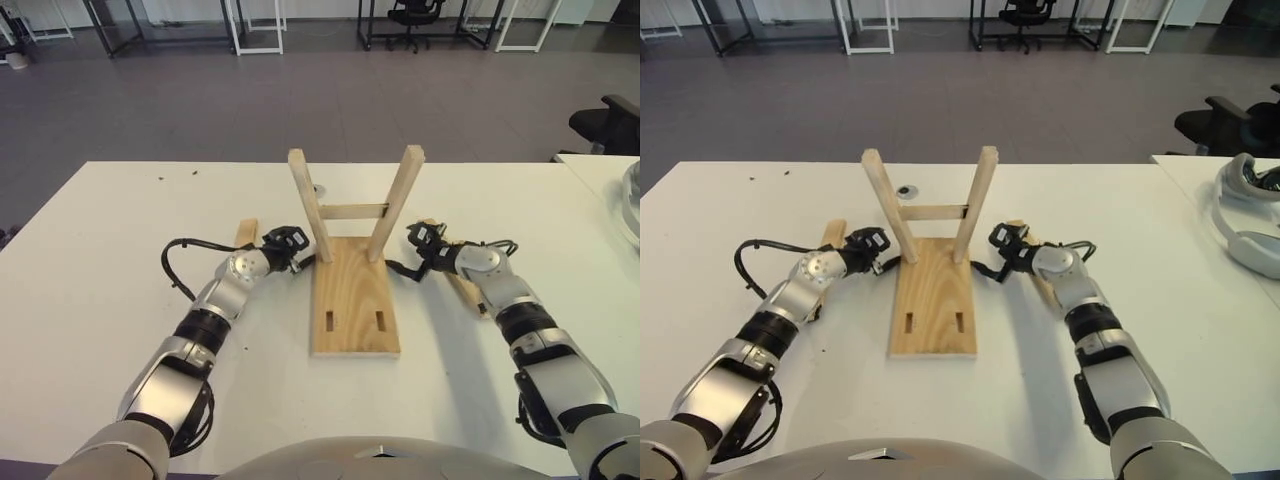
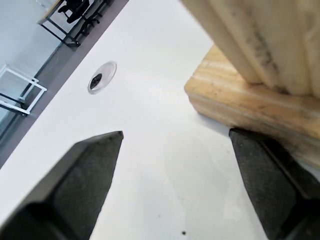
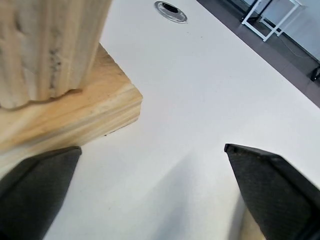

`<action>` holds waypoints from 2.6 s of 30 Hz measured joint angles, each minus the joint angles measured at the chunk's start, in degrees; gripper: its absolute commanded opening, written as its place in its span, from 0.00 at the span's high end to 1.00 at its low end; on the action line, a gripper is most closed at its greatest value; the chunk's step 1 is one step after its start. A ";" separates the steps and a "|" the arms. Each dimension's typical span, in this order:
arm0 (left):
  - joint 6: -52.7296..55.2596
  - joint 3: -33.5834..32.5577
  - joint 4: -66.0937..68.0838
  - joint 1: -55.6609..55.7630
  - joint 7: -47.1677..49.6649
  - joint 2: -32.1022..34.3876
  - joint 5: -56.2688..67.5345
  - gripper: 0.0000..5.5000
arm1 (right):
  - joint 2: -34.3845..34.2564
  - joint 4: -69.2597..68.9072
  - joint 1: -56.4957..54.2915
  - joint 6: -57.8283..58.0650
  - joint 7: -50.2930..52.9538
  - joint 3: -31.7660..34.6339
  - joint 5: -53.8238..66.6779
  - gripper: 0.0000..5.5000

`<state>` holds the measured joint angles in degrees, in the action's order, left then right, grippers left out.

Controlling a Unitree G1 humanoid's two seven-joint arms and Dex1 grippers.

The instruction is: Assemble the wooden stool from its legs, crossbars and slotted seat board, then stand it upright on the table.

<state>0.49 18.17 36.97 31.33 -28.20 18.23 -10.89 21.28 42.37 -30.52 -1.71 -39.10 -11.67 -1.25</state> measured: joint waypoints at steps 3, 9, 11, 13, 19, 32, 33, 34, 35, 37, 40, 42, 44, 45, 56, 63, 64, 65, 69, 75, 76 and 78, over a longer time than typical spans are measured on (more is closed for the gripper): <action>-2.94 -1.27 7.52 3.25 0.02 -0.63 1.04 0.28 | -2.28 -0.07 -0.16 1.44 4.68 0.23 -1.14 0.02; -4.09 -1.85 4.67 1.62 -0.93 0.06 1.13 0.28 | -5.18 0.27 -0.45 3.79 10.54 3.94 -0.67 0.02; -3.36 -1.88 0.87 -0.36 -1.30 0.77 1.10 0.28 | -6.05 -0.76 0.04 4.03 12.38 5.13 -0.57 0.02; -1.33 -3.11 -4.68 -2.87 -1.28 1.59 1.36 0.28 | -7.04 -5.57 1.49 4.43 13.63 8.41 2.69 0.02; 9.20 -14.06 -29.18 -10.77 -1.30 4.27 10.53 0.28 | 1.62 -24.78 11.06 9.82 10.56 22.58 13.94 0.02; 25.33 -17.82 -51.92 -27.72 -0.43 0.49 24.62 0.28 | 9.87 -12.70 20.30 9.21 3.31 26.12 14.27 0.02; 25.38 -17.81 -51.92 -27.72 -0.35 0.51 24.62 0.28 | 9.83 -12.70 20.45 8.56 3.24 25.76 14.16 0.02; 25.39 -17.81 -51.92 -27.72 -0.32 0.53 24.62 0.28 | 9.81 -12.70 20.45 8.10 3.26 25.38 13.90 0.02; 25.40 -17.77 -51.91 -27.72 -0.29 0.54 24.62 0.28 | 9.76 -12.70 20.45 7.65 3.32 24.97 13.61 0.02; 25.41 -17.60 -51.91 -27.72 -0.25 0.56 24.61 0.28 | 9.64 -12.73 20.49 7.60 3.33 24.60 13.20 0.02; 25.54 -17.14 -51.91 -27.72 -0.25 0.64 24.52 0.28 | 8.35 -14.09 22.24 7.86 3.38 24.38 13.57 0.02; 25.68 -17.00 -51.92 -27.72 -0.25 0.77 24.53 0.28 | 7.65 -14.85 22.57 8.31 3.74 24.41 13.91 0.02; 26.43 -16.56 -51.92 -27.72 -0.25 0.87 24.53 0.28 | 6.76 -16.36 23.84 8.34 4.60 24.42 14.52 0.08; 26.54 -16.36 -51.99 -27.72 -0.19 0.87 24.53 0.28 | 6.61 -16.64 24.13 8.33 4.76 24.45 14.58 0.10; 28.11 -15.01 -55.42 -26.97 0.33 -0.40 25.05 0.28 | 7.40 -16.72 24.23 10.72 3.75 23.88 15.26 0.43; 33.09 -16.58 -59.22 -24.63 2.95 -5.11 31.69 0.28 | 7.68 -16.89 24.32 12.21 3.19 22.50 15.27 0.64; 34.31 -17.45 -60.14 -24.04 3.71 -6.70 34.34 0.28 | 7.70 -16.86 24.23 12.46 3.30 22.50 15.28 0.67; 35.58 -18.46 -61.29 -22.79 4.33 -8.53 37.48 0.28 | 7.72 -16.73 24.11 12.65 3.36 22.50 15.29 0.71; 39.33 -20.26 -63.13 -19.57 6.72 -11.69 44.22 0.28 | 7.61 -16.12 23.64 12.67 5.14 22.59 15.20 0.76; 43.83 -28.19 -62.30 -8.67 13.68 -16.69 60.19 0.28 | 7.20 -24.18 16.11 2.68 22.88 30.35 12.18 0.76; 44.36 -29.37 -61.96 -6.45 14.93 -17.33 63.73 0.28 | 7.43 -29.73 13.40 0.59 23.49 29.48 10.87 0.76; 44.62 -33.07 -59.93 -1.29 18.31 -17.75 71.30 0.28 | 6.45 -41.74 10.48 -2.87 22.28 22.47 7.32 0.76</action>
<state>45.11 -14.90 -22.96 30.04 -9.89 0.48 60.41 27.72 0.63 -20.04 -4.58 -16.82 10.79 6.07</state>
